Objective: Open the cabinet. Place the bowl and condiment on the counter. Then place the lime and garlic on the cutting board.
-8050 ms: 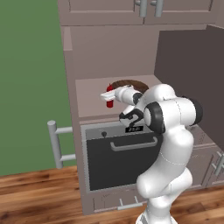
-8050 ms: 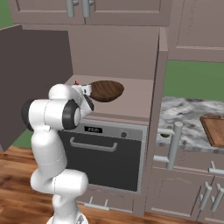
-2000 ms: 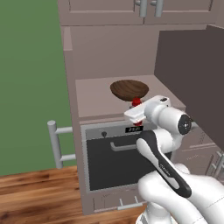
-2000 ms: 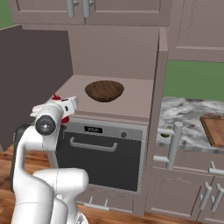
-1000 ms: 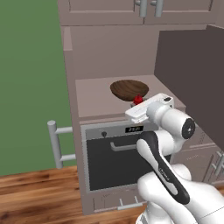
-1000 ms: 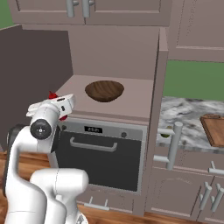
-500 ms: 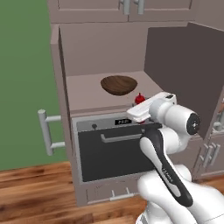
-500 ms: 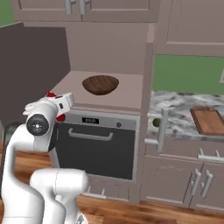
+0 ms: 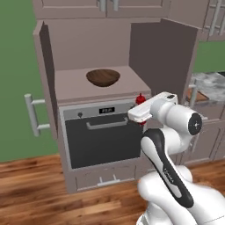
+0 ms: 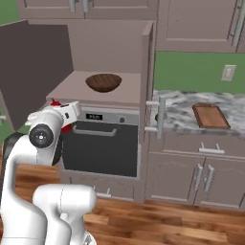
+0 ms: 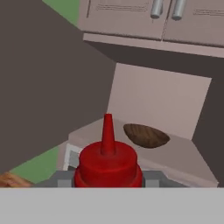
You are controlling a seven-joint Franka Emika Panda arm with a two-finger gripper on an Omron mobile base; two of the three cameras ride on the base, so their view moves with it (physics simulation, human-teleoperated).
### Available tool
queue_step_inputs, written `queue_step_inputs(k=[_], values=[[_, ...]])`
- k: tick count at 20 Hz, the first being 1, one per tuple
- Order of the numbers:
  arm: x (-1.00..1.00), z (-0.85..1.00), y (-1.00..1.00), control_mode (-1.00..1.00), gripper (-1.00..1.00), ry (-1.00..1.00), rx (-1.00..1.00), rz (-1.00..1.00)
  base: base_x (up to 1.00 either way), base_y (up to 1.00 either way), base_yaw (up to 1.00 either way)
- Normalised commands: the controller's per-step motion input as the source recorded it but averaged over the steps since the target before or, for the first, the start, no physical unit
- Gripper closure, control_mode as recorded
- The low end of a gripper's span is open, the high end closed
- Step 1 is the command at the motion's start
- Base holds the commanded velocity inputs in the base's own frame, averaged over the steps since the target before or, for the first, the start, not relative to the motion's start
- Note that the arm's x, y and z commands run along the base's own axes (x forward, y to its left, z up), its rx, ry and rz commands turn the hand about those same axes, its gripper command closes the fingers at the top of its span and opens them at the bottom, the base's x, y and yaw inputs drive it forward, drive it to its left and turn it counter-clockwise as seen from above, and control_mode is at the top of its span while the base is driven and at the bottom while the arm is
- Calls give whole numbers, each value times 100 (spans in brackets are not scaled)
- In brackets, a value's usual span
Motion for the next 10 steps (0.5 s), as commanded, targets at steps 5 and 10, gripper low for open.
queue_step_inputs(k=[5, 10], values=[[0, 0, 0, 100, 100, 0, 0, 0, -71, -37, -6], [0, 0, 0, 100, 100, 0, 0, 0, -63, -47, -9]])
